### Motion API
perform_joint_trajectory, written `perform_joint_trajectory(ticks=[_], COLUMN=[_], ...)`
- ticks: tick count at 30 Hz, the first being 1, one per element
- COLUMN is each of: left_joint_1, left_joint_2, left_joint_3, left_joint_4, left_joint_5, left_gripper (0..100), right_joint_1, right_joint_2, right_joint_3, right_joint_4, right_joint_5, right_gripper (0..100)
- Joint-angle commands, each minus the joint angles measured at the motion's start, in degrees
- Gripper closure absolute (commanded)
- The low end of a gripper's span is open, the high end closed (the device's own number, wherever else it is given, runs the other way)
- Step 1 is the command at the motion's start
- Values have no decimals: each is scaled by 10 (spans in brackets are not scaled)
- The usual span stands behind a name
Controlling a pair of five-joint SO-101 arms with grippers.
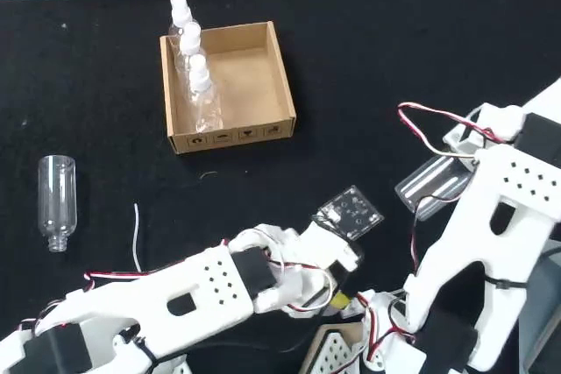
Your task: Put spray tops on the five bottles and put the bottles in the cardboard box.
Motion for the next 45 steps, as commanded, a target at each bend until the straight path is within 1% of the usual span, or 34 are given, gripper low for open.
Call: perform_joint_trajectory(ticks=[1,8,15,23,28,31,35,41,45], left_joint_1=[7,18,26,54,56,56,54,54,53], left_joint_2=[-3,-3,-3,-2,-2,19,82,154,179], left_joint_3=[-9,18,18,30,30,23,-12,-77,-90], left_joint_4=[-42,-86,-82,-86,-86,-86,-80,-34,-38], left_joint_5=[8,8,8,5,6,4,3,2,-4], left_gripper=[732,732,732,732,732,732,734,734,734], right_joint_1=[28,28,30,72,72,72,72,72,72], right_joint_2=[-32,-32,-32,-32,-32,-32,-31,-31,-31], right_joint_3=[-41,-41,-51,-62,-61,-61,-61,-59,-59], right_joint_4=[-7,-11,-11,-10,-11,-11,-11,-11,-11], right_joint_5=[-4,-4,-4,-4,-4,-4,-4,-4,-4], right_gripper=[988,988,988,988,988,988,988,988,988])
